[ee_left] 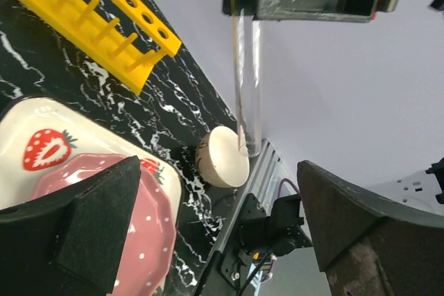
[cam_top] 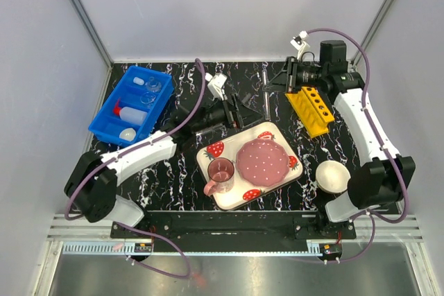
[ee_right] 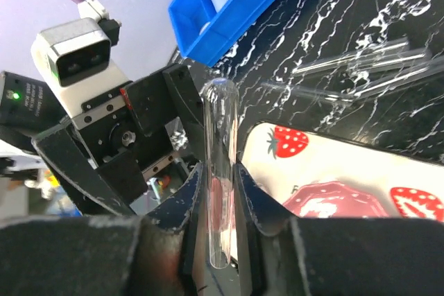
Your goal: Organize the chemistry lab equipment
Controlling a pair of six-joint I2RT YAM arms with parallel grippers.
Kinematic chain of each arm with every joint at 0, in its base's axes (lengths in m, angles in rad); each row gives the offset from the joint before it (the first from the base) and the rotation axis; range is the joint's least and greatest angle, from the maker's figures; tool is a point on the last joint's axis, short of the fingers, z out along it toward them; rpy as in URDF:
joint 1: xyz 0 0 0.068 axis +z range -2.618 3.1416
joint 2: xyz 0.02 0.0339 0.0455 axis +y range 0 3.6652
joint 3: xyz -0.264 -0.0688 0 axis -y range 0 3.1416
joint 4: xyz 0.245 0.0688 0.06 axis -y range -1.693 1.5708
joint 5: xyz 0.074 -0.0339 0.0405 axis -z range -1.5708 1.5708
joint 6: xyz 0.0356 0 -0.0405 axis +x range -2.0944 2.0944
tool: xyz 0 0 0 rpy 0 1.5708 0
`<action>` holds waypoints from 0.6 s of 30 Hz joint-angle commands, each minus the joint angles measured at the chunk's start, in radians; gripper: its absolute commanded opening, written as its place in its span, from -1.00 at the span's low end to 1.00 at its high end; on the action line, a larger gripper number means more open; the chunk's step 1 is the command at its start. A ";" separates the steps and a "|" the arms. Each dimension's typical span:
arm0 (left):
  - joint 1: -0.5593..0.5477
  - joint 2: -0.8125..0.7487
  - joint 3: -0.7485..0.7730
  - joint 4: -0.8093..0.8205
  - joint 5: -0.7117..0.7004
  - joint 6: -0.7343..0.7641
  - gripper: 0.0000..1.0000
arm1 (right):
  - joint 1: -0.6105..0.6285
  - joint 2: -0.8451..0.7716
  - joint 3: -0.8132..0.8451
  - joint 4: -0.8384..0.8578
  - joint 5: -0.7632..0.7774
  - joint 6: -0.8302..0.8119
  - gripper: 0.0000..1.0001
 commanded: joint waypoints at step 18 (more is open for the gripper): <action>-0.088 0.131 0.187 -0.020 -0.132 -0.094 -0.15 | -0.032 -0.167 -0.298 0.502 -0.141 0.427 -0.56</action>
